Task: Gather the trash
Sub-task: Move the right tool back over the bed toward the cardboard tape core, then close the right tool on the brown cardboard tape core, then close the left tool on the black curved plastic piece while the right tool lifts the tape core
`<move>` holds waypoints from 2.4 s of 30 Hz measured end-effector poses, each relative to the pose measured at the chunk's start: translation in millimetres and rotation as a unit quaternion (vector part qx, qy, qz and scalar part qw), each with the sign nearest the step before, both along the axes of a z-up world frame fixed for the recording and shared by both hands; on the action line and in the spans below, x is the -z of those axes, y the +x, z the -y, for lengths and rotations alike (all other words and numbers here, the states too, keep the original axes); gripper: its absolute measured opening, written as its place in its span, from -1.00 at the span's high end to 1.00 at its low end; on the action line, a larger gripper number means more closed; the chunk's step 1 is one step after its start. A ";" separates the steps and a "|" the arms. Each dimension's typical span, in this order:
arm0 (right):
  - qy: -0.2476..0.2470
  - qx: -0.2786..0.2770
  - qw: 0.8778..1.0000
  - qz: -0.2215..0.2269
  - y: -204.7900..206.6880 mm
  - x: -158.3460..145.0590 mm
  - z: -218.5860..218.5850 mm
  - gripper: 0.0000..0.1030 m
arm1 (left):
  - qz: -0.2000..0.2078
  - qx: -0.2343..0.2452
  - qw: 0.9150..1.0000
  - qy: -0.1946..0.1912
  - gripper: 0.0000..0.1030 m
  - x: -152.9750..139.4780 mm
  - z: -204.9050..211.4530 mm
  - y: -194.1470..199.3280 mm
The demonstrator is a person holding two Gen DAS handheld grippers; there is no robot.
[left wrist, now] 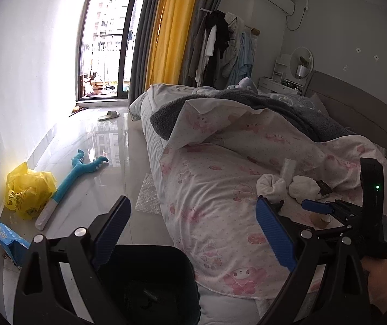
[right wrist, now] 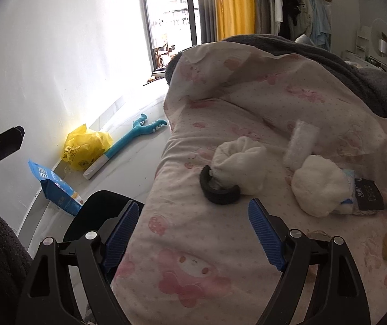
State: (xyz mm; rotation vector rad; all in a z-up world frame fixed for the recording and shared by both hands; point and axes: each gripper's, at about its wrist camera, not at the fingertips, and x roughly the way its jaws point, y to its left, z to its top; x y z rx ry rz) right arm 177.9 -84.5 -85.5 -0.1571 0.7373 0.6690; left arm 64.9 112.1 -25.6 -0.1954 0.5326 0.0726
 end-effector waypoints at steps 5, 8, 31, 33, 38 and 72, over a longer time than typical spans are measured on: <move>0.002 0.016 1.000 -0.003 6.6 5.3 22.5 -0.64 | -0.007 0.021 1.000 0.000 -0.85 4.8 19.2 15.4; 0.004 0.022 1.000 0.003 8.9 5.6 35.5 -0.64 | -0.012 0.032 0.999 0.001 -0.85 7.8 28.7 24.4; 0.027 0.029 0.998 -0.039 32.5 33.2 102.7 -0.54 | -0.058 0.120 0.991 -0.011 -0.67 61.7 74.1 88.6; 0.029 0.026 0.998 -0.044 33.1 35.5 105.4 -0.48 | -0.056 0.134 0.989 -0.011 -0.66 63.2 82.5 90.8; 0.037 0.018 0.998 -0.053 34.5 38.6 111.6 -0.33 | -0.060 0.154 0.986 0.008 -0.61 69.0 100.6 99.4; 0.082 0.017 0.995 -0.053 39.3 33.7 139.0 0.10 | -0.069 0.171 0.983 -0.005 -0.14 85.1 119.0 135.7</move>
